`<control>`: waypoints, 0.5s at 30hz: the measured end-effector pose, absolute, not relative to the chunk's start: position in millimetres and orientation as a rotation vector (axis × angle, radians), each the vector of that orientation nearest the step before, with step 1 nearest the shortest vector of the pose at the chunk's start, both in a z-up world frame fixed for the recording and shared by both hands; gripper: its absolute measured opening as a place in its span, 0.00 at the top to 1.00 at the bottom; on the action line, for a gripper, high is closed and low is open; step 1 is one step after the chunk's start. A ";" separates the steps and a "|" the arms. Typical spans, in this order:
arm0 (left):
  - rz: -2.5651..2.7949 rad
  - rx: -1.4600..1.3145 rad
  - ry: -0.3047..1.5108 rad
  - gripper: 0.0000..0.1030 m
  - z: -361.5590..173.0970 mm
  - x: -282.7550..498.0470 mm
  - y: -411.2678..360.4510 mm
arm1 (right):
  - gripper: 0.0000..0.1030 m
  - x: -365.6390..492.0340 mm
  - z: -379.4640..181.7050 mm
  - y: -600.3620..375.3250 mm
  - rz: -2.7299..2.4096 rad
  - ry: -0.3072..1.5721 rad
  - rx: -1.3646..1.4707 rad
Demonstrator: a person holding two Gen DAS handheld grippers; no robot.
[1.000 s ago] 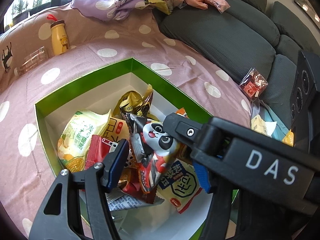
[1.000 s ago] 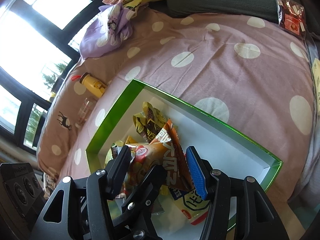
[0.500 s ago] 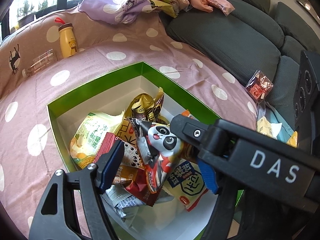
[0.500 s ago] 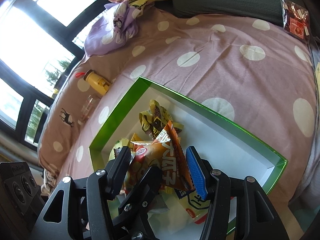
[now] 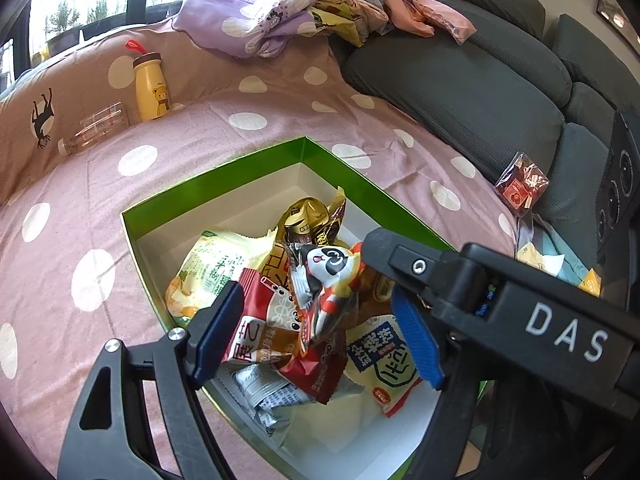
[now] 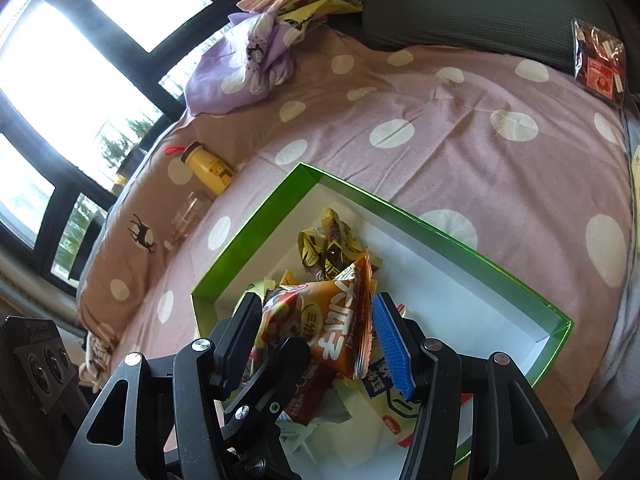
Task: Organize snacks
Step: 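Lower the orange chip bag into the box among the snacks, then open the right gripper to release the chip bag in the box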
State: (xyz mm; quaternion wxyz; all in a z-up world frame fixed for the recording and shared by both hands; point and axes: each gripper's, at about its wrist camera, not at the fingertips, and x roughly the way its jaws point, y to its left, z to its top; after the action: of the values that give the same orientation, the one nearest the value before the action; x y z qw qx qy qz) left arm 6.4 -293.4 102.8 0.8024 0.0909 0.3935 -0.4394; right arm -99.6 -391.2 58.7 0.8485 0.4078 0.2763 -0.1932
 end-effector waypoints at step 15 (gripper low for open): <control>-0.919 0.203 0.802 0.16 113.2 3.7 -285.2 | 0.42 -105.1 66.6 -388.1 -0.381 0.543 0.851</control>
State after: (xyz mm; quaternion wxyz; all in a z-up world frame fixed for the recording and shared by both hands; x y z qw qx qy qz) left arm 3.7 -285.2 113.2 0.8148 0.0950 0.3760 -0.4310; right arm -105.1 -388.1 66.6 0.8578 0.4053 0.2587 -0.1816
